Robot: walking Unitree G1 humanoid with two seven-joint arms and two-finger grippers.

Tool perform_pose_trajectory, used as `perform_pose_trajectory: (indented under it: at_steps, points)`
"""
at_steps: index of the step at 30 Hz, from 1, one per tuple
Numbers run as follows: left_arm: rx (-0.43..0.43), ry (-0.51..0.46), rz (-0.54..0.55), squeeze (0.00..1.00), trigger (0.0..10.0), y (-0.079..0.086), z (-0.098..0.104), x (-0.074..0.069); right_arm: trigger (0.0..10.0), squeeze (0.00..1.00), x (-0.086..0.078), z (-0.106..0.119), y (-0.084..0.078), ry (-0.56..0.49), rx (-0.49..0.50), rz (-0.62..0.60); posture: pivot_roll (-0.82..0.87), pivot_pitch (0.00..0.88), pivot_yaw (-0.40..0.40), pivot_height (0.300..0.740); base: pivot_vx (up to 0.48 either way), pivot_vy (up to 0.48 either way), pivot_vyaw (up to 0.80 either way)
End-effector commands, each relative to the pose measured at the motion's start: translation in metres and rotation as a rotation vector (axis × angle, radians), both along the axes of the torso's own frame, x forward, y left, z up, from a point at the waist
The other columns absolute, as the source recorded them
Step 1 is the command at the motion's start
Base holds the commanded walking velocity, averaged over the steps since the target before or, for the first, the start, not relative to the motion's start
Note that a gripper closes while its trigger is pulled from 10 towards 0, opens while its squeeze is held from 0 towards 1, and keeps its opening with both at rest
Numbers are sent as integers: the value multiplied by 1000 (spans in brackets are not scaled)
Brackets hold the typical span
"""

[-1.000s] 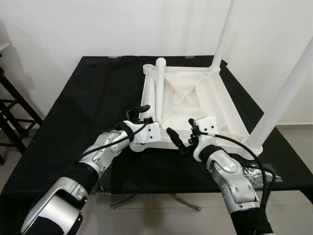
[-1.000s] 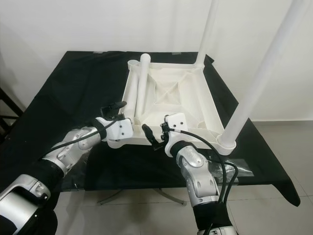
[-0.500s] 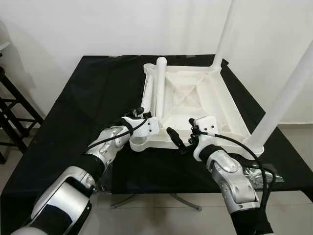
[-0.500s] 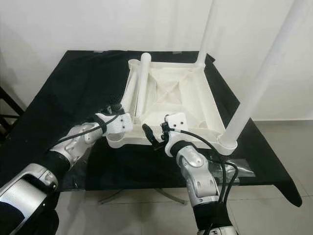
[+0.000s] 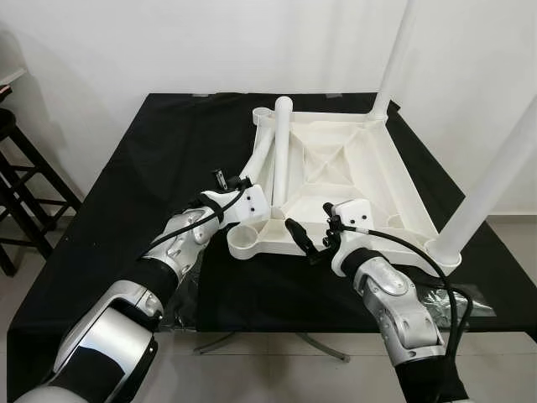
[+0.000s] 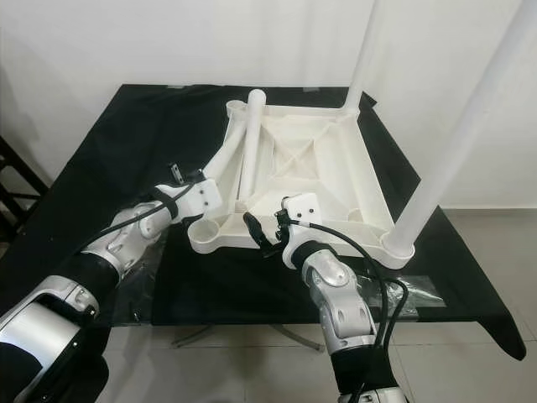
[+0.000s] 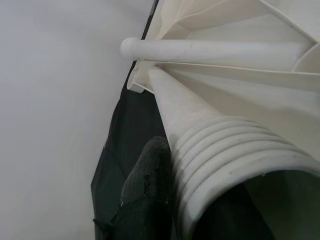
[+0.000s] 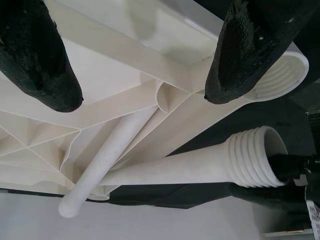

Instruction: Building children table

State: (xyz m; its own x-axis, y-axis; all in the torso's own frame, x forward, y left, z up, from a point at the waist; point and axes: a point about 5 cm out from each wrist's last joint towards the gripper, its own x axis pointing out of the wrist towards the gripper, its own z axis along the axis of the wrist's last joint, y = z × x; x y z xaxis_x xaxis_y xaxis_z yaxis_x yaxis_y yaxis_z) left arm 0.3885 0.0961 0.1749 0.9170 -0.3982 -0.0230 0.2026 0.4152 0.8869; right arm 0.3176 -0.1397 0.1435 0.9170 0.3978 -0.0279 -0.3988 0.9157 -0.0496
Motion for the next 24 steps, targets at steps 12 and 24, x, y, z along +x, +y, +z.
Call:
perform_pose_trajectory:
  at_steps: [12,24]
  points:
    - [-699,-29,-30,0,0,25,63,-7,10000,0,2,15,-8,-50,135,-53,-73,37,-10,740,0,0,0]
    - [-889,-181,-263,0,0,35,112,-27,10000,0,5,47,-1,-99,354,33,-80,28,-9,740,0,0,0]
